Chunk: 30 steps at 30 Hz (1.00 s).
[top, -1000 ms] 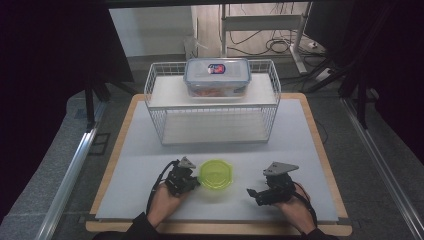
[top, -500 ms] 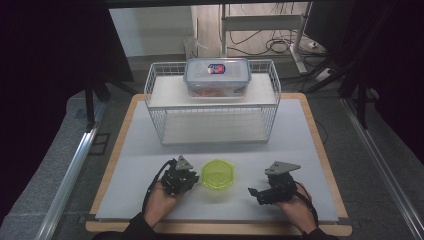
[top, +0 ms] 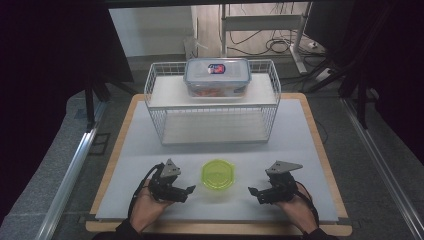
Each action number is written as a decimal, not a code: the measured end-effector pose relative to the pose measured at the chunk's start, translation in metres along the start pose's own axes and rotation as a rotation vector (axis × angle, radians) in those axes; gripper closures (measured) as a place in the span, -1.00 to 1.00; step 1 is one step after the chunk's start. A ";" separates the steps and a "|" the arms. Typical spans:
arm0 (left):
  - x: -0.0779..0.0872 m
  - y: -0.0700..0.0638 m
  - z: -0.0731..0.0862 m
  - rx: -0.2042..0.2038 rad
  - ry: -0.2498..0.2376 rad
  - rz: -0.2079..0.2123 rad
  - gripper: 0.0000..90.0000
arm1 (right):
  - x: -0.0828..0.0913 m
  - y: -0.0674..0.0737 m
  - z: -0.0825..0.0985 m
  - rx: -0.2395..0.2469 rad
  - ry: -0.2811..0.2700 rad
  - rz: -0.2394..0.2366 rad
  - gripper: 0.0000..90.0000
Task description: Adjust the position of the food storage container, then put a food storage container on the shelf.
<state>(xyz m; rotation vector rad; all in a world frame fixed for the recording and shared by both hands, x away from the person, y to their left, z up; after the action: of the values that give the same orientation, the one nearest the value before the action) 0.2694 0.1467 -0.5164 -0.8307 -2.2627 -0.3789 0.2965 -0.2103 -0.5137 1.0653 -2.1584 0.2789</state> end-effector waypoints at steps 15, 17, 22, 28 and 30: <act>0.025 -0.002 0.025 -0.015 -0.083 -0.063 -0.93 | 0.005 0.004 -0.008 -0.128 0.014 -0.033 -0.66; 0.026 -0.002 0.027 -0.021 -0.089 -0.074 -0.93 | 0.007 0.003 -0.010 -0.161 0.005 -0.039 -0.55; 0.027 -0.002 0.029 -0.019 -0.100 -0.082 -0.93 | 0.009 0.002 -0.014 -0.250 -0.047 -0.078 -0.22; 0.027 -0.002 0.030 -0.022 -0.102 -0.083 -0.93 | 0.008 0.008 -0.020 -0.336 -0.123 -0.149 0.05; 0.028 -0.002 0.031 -0.027 -0.101 -0.078 -0.92 | 0.006 0.011 -0.024 -0.380 -0.139 -0.176 0.11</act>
<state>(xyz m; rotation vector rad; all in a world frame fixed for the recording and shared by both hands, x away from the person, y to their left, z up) 0.2366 0.1725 -0.5199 -0.7933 -2.3939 -0.4119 0.2979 -0.1960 -0.4916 1.0648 -2.1067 -0.2847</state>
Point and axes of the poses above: each handheld gripper's, and its own axes: x roughly backward along the jaws, z roughly out of its underside, y roughly to its left, the point moved 1 cm from there along -x, roughly forward along the jaws, and after that the axes turned 4 degrees about -z, right-handed, at the moved point
